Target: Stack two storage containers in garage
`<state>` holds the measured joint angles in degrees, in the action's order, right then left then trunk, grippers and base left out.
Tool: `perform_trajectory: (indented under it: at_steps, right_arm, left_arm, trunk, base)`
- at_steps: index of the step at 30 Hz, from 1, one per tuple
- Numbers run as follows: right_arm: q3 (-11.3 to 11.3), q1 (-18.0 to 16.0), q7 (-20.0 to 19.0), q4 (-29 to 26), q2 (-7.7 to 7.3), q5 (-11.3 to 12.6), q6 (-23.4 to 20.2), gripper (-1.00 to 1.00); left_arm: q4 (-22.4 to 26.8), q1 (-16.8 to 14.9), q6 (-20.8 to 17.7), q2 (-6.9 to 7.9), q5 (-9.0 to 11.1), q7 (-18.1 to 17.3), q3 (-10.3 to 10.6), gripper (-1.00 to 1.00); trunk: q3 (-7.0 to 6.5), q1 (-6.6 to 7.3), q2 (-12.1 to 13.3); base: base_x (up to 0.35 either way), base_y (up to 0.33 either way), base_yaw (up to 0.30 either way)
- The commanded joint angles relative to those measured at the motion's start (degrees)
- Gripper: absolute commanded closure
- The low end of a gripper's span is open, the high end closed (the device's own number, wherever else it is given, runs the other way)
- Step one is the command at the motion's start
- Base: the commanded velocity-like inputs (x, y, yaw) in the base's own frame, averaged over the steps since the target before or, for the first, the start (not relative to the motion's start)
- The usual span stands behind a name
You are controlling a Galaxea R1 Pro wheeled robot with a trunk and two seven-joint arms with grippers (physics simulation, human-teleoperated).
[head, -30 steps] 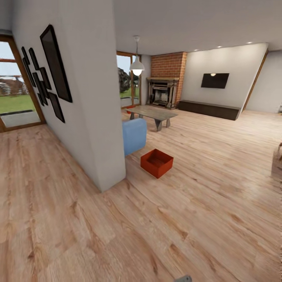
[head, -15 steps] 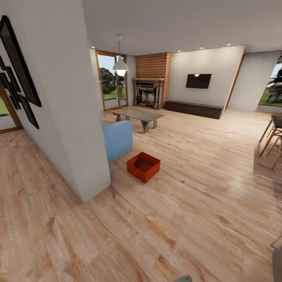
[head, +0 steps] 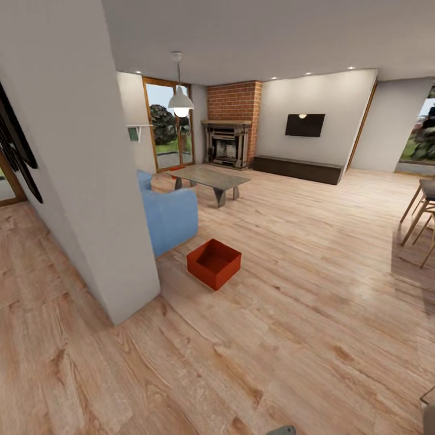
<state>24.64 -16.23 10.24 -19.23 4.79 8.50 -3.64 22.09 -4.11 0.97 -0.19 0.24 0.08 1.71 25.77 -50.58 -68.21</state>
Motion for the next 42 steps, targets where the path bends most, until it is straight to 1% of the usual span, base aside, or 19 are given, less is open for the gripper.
perform_trajectory:
  at_steps: [1, 9, 25, 42]
  right_arm:
    - [0.5, 0.0, 0.4, -0.1, -0.04, 0.6, -0.3, -1.0]
    - [0.5, 0.0, 0.4, -0.1, -0.04, 0.6, -0.3, -1.0]
    - [0.5, 0.0, 0.4, -0.1, -0.04, 0.6, -0.3, -1.0]
    - [0.5, 0.0, 0.4, -0.2, -0.04, 0.6, -0.3, -1.0]
  left_arm:
    - [0.0, 0.0, 0.1, 0.02, 0.0, 0.0, 0.1, -1.0]
    - [0.0, 0.0, 0.1, 0.02, 0.1, 0.0, 0.1, -1.0]
    - [0.0, 0.0, 0.2, 0.02, 0.1, 0.0, 0.1, -1.0]
    - [0.0, 0.0, 0.2, 0.02, 0.1, 0.0, 0.1, -1.0]
  trunk:
    - [0.06, -0.03, 0.0]
    - [0.06, -0.03, 0.0]
    - [0.06, -0.03, 0.0]
    - [0.06, -0.03, 0.0]
  base:
    - [0.258, -0.206, 0.0]
    - [0.262, -0.175, -0.021]
    - [0.291, -0.046, -0.233]
    - [0.279, -0.175, -0.007]
